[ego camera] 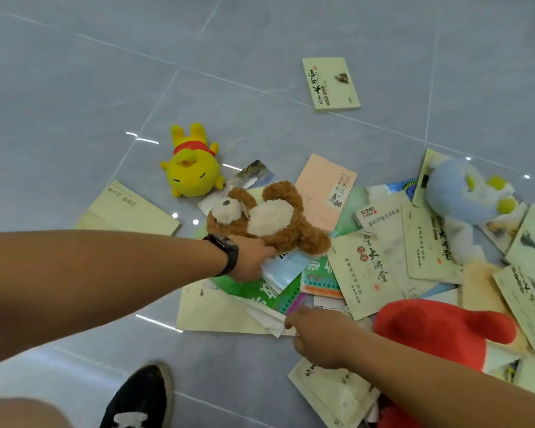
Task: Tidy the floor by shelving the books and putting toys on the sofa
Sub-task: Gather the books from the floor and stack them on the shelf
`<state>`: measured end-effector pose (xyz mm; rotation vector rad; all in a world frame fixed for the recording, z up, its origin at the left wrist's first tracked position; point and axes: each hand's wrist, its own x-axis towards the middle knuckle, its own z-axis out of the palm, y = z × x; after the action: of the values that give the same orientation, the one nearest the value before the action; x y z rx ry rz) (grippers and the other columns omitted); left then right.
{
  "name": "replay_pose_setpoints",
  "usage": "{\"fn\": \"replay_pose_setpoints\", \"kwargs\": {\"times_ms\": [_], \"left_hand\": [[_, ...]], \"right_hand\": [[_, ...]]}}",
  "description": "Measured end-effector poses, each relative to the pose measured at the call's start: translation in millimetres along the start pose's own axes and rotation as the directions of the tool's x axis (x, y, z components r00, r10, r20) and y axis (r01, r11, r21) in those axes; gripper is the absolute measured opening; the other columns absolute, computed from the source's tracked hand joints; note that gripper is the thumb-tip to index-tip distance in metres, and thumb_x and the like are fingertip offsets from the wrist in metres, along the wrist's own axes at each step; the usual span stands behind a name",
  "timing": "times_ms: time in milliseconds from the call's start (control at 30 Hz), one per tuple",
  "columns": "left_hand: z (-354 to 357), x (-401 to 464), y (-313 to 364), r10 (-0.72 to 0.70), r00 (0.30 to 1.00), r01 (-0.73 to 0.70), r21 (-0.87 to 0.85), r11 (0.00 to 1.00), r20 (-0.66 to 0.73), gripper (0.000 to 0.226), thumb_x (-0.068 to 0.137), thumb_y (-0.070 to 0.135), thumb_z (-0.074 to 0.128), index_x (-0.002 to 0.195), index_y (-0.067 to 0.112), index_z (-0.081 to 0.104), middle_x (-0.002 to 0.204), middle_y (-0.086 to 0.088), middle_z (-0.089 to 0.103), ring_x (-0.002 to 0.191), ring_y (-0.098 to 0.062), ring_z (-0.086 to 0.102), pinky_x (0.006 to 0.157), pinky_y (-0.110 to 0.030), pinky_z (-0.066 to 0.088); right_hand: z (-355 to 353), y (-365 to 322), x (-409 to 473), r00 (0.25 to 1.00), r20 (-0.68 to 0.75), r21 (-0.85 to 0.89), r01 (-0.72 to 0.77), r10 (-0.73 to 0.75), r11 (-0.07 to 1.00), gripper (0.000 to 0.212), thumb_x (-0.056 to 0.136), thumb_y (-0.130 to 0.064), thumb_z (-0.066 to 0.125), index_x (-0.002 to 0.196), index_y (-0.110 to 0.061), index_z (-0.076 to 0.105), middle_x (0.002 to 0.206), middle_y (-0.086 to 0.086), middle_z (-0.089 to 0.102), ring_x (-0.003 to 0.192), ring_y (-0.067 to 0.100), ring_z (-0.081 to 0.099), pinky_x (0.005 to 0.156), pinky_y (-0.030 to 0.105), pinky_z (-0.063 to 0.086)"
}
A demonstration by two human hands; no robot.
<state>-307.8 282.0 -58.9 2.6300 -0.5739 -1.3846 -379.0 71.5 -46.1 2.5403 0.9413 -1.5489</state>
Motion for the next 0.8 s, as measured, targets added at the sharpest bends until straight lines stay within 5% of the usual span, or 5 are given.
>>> {"fn": "replay_pose_setpoints", "kwargs": {"times_ms": [300,400,567,667,800], "left_hand": [[-59,57,-35,-0.112,0.963,0.162,0.19,0.968,-0.246,0.048,0.101,0.032,0.047,0.148,0.023,0.037,0.145,-0.004,0.035,0.095,-0.025,0.058,0.078,-0.042,0.054],[-35,53,-42,-0.149,0.984,0.174,0.307,0.936,-0.101,0.063,0.098,0.025,0.047,0.156,0.024,0.023,0.162,-0.003,0.01,0.077,-0.023,0.058,0.062,-0.037,0.053],[23,8,-23,-0.107,0.979,0.038,0.364,0.93,0.172,0.094,0.095,0.037,0.054,0.158,0.038,-0.015,0.165,-0.007,-0.025,0.109,-0.033,0.062,0.08,-0.039,0.055],[34,0,-14,-0.088,0.97,0.002,0.358,0.934,0.225,0.094,0.089,0.043,0.052,0.152,0.052,-0.017,0.165,-0.009,-0.023,0.116,-0.038,0.058,0.085,-0.044,0.054],[25,-6,-8,-0.066,0.972,-0.056,0.494,0.868,0.225,0.082,0.096,0.043,0.049,0.159,0.04,-0.004,0.167,-0.012,0.008,0.139,-0.04,0.036,0.107,-0.046,0.037]], "right_hand": [[-6,91,19,0.964,-0.222,0.05,-0.137,0.145,0.989,0.028,0.102,-0.034,0.039,0.126,-0.029,0.053,0.125,-0.001,0.057,0.108,0.021,0.058,0.085,0.037,0.047],[8,93,11,0.971,-0.16,-0.07,-0.193,0.179,0.979,0.03,0.1,-0.029,0.04,0.129,-0.026,0.05,0.124,0.0,0.054,0.109,0.023,0.058,0.089,0.042,0.048],[37,65,-26,0.987,-0.09,-0.089,-0.139,0.131,0.986,0.039,0.102,-0.029,0.04,0.14,-0.025,0.045,0.13,0.002,0.05,0.116,0.025,0.056,0.084,0.037,0.045],[41,63,-32,0.994,-0.026,-0.1,-0.11,0.108,0.989,0.042,0.102,-0.036,0.041,0.142,-0.026,0.045,0.137,0.002,0.049,0.123,0.027,0.054,0.096,0.039,0.045],[33,59,-37,0.988,-0.094,-0.011,-0.12,0.118,0.993,0.041,0.102,-0.038,0.044,0.141,-0.027,0.048,0.138,0.001,0.052,0.125,0.024,0.053,0.101,0.038,0.045]]}}
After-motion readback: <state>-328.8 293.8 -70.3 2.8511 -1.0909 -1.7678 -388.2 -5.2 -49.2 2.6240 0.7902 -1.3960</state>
